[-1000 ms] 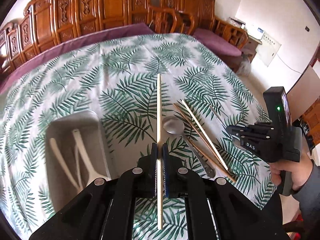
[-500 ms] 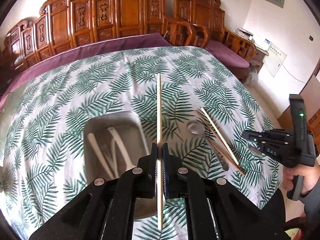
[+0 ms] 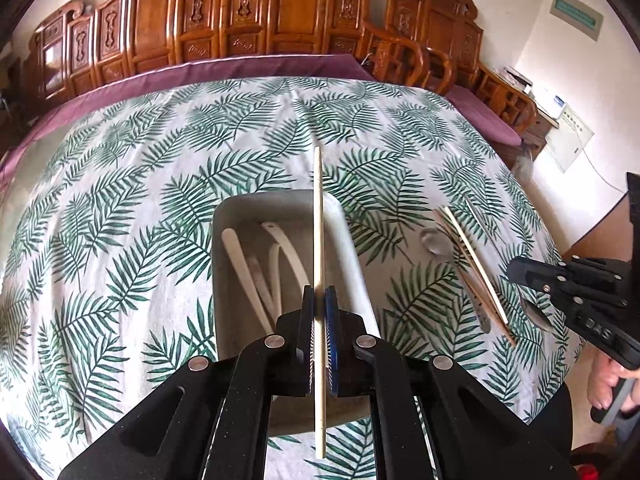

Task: Organize utensils
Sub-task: 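Carry the chopstick and metal spoon in both tools over the grey tray, then lower the chopstick and metal spoon into the tray and open both tools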

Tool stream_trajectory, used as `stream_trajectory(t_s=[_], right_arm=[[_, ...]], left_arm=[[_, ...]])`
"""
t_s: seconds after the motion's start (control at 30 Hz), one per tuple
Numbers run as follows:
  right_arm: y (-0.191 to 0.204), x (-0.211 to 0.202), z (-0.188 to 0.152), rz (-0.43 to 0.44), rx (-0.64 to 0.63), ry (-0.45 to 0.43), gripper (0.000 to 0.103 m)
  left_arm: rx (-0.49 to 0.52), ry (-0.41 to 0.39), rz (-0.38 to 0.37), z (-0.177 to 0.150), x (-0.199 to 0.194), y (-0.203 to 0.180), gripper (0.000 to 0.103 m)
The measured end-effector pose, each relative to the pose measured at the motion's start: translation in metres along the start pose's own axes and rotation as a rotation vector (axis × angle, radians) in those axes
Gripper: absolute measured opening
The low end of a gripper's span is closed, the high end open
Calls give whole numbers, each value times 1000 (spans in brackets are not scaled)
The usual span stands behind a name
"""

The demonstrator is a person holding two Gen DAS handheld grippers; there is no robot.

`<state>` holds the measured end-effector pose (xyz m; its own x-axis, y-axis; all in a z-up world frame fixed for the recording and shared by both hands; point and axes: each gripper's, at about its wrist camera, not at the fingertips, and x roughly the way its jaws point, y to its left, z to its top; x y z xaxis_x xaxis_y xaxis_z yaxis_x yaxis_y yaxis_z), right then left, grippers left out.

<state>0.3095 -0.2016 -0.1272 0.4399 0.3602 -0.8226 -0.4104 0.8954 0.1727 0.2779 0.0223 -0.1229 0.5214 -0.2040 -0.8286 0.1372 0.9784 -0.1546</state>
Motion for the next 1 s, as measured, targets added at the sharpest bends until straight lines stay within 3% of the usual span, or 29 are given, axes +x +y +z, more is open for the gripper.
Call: stream_trajectory(t_s=[0.43,1.0], right_arm=[[54,21,24,68,-50,9,3],[102,71,33,150,14,62,3]], left_arm=[[-37,-18,8,1,3,27,5],[-16,-93,68,-15,-50,56,5]])
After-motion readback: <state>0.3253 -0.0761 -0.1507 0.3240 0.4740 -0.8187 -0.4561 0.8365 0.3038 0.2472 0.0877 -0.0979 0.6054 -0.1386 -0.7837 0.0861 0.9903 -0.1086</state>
